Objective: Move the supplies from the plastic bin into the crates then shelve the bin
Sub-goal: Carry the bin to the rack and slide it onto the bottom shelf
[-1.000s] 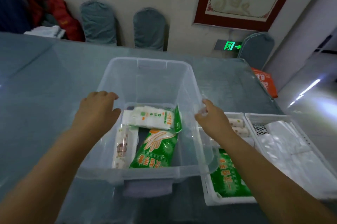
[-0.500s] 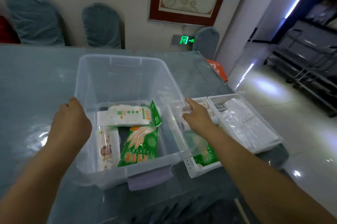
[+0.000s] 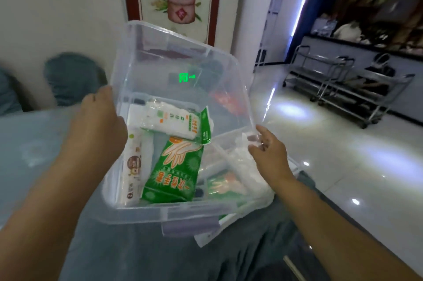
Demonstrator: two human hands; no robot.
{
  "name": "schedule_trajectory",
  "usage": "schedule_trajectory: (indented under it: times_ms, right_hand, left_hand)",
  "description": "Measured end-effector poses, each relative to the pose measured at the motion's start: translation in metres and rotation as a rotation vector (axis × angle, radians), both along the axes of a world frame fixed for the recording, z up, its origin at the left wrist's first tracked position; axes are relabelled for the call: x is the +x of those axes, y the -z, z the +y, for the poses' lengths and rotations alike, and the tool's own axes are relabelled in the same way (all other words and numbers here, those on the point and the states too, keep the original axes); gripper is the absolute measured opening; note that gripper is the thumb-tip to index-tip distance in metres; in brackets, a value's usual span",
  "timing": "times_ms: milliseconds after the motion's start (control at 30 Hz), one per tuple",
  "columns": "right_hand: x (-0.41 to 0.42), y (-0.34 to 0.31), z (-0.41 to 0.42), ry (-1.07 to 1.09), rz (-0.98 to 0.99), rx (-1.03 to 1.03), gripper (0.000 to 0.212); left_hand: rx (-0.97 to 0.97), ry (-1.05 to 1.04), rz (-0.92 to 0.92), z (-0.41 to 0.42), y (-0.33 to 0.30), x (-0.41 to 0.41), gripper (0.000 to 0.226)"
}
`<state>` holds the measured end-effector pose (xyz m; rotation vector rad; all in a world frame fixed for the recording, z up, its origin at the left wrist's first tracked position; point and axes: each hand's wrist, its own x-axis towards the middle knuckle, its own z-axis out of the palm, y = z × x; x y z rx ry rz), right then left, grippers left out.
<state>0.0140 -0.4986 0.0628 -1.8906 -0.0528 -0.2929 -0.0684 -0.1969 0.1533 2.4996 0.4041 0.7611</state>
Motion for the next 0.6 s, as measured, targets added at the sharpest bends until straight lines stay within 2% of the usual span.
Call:
schedule_trajectory:
  times_ms: [67,200,433,600]
  right_hand:
    - [-0.003,-0.004,-0.047,0.06,-0.02,-0.005,0.055]
    - [-0.013,-0.003,-0.158,0.184,-0.02,-0.004,0.052]
    - [-0.022,0.008,-0.367,0.398,-0.008,-0.078,0.051]
    - [-0.019,0.014,-0.497,0.542,0.081,-0.193,0.054]
  left_hand:
    - [-0.024,0.072,-0.024,-0.045,-0.002,0.017,0.05]
    - [-0.201,0.21,-0.051,-0.153,0.003,0.046,0.063]
    - [-0.222,0.48,-0.122,-0.355,0.027,0.098,0.048]
    - [-0.241,0.581,-0.062,-0.486,0.058,0.135,0.044]
